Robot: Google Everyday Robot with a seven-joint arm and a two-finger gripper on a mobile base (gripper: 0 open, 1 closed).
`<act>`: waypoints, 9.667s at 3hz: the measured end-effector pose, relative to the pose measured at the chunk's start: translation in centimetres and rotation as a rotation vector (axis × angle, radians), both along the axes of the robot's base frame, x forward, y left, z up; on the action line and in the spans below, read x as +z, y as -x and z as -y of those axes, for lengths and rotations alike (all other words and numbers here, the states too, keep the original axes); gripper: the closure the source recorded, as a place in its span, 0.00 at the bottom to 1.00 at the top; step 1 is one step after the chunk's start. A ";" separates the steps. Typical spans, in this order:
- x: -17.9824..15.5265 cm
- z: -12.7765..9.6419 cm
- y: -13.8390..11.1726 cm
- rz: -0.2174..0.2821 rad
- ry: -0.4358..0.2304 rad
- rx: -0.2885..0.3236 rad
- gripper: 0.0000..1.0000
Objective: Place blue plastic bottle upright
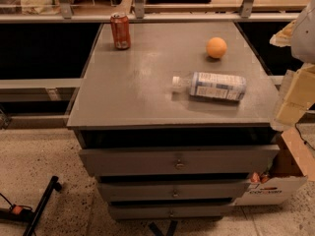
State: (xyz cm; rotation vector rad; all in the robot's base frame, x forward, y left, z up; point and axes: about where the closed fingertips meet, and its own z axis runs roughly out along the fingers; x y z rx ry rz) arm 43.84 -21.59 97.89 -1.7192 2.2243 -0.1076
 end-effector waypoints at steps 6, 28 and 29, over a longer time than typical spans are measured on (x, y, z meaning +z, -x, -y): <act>-7.9 -3.8 -9.9 -0.109 0.061 0.102 0.00; -1.0 -7.0 -16.8 0.028 -1.306 0.071 1.00; -2.4 -6.4 -16.7 0.075 -1.269 0.069 1.00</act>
Offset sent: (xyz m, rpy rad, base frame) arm 0.0090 0.0064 -0.0054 -0.0045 0.0289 0.0381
